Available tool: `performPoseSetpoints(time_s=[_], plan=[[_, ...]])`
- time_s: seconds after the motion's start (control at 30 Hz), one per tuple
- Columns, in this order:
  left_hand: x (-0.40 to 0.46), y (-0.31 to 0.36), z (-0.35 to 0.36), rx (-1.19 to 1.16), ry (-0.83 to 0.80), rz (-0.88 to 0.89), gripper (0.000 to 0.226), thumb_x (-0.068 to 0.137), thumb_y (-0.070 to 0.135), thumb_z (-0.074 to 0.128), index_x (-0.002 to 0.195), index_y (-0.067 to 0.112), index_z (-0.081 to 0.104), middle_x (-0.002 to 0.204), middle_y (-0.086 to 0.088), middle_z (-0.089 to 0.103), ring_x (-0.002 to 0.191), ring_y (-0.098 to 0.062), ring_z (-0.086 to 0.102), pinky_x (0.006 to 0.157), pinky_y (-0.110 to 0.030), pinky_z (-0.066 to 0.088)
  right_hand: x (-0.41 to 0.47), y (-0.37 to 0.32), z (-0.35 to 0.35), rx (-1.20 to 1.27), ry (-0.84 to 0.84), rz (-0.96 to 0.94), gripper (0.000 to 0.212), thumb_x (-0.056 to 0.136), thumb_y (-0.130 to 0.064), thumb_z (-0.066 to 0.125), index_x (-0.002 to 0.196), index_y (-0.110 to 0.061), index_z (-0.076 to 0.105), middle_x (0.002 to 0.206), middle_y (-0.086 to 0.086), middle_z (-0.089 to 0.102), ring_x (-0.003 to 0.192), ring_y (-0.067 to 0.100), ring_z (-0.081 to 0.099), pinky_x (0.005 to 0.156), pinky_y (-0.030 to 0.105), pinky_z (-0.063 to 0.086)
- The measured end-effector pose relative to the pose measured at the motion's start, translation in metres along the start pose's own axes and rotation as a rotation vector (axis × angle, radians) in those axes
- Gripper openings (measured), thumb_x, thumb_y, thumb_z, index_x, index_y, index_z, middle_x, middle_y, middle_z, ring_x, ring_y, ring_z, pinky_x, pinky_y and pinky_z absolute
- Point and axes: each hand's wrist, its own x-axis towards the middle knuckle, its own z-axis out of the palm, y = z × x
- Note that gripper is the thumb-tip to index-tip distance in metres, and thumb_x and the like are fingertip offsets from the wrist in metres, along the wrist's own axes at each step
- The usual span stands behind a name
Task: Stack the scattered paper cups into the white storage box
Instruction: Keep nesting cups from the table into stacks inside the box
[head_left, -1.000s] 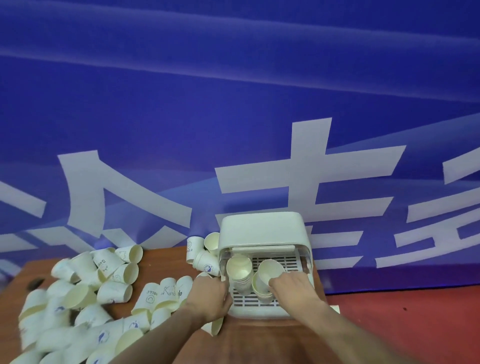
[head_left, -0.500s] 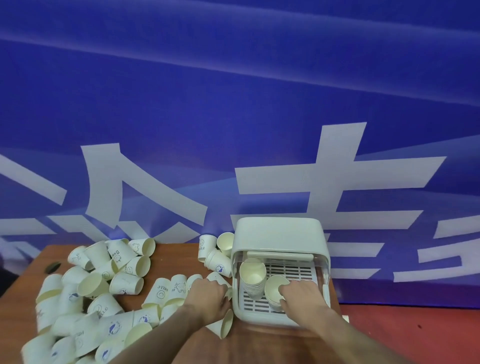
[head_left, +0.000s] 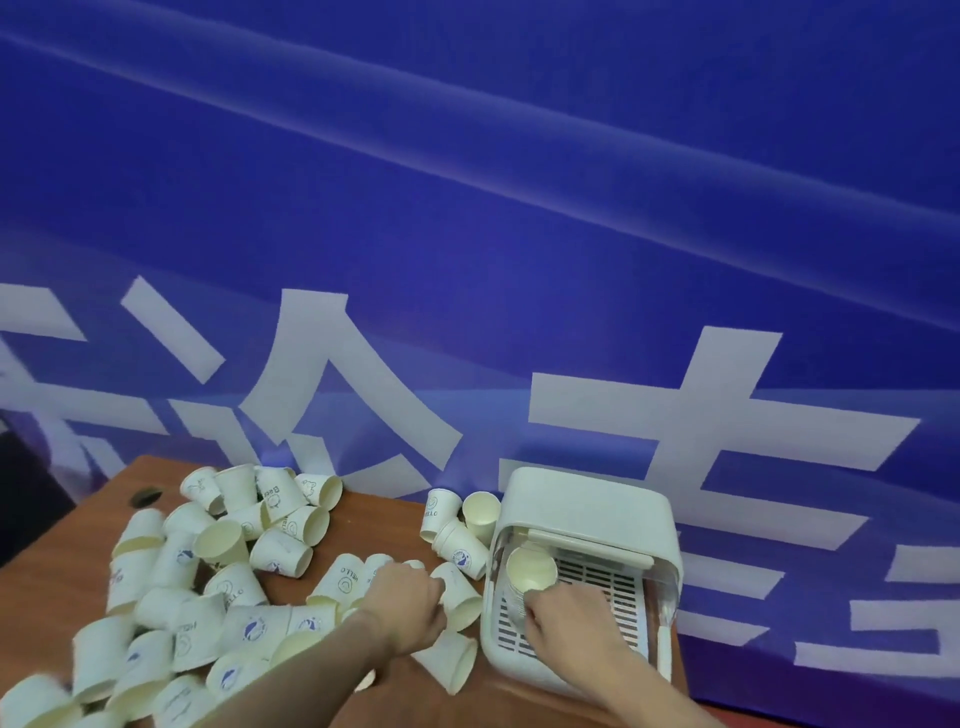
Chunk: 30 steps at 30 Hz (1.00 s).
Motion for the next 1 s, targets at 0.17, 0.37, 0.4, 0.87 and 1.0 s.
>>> performPoseSetpoints(time_s=[0.17, 0.37, 0.4, 0.87, 1.0], plan=[[-0.008, -0.028, 0.001, -0.021, 0.001, -0.042, 0.038, 0.095, 0.04, 0.034, 0.104, 0.013, 0.061, 0.104, -0.011, 0.065, 0.094, -0.033, 0.062, 0.068, -0.035, 0.031, 0.016, -0.03, -0.01, -0.006, 0.0, -0.008, 0.03, 0.094, -0.031, 0.037, 0.098, -0.014, 0.062, 0.1, 0.013, 0.067, 0.094, 0.038, 0.062, 0.067, 0.036, 0.031], [-0.013, -0.058, 0.018, -0.064, -0.002, -0.04, 0.041, 0.093, 0.039, 0.033, 0.104, 0.013, 0.062, 0.105, -0.012, 0.064, 0.091, -0.035, 0.061, 0.069, -0.038, 0.032, 0.046, -0.056, -0.019, -0.019, -0.02, -0.029, 0.032, 0.093, -0.032, 0.037, 0.102, -0.015, 0.062, 0.103, 0.015, 0.066, 0.096, 0.038, 0.061, 0.068, 0.036, 0.029], [-0.012, -0.064, 0.021, -0.077, 0.008, -0.043, 0.041, 0.092, 0.039, 0.033, 0.103, 0.013, 0.062, 0.104, -0.011, 0.065, 0.091, -0.035, 0.062, 0.069, -0.038, 0.034, 0.051, -0.06, -0.02, -0.026, -0.022, -0.029, 0.032, 0.093, -0.032, 0.037, 0.104, -0.015, 0.062, 0.103, 0.014, 0.066, 0.096, 0.038, 0.061, 0.068, 0.036, 0.03], [0.032, -0.111, 0.054, -0.265, 0.049, -0.118, 0.036, 0.092, 0.044, 0.035, 0.105, 0.021, 0.06, 0.105, -0.003, 0.067, 0.096, -0.028, 0.064, 0.075, -0.034, 0.043, 0.124, -0.086, -0.012, -0.158, 0.005, -0.029, 0.029, 0.087, -0.032, 0.041, 0.098, -0.021, 0.066, 0.094, 0.006, 0.065, 0.095, 0.028, 0.054, 0.083, 0.041, 0.041], [0.051, -0.123, 0.057, -0.282, 0.041, -0.112, 0.033, 0.094, 0.042, 0.037, 0.107, 0.021, 0.058, 0.107, -0.002, 0.067, 0.098, -0.027, 0.064, 0.07, -0.032, 0.036, 0.145, -0.085, -0.006, -0.243, -0.059, -0.011, 0.029, 0.089, -0.033, 0.044, 0.106, -0.02, 0.064, 0.1, 0.006, 0.063, 0.101, 0.027, 0.051, 0.087, 0.041, 0.038]])
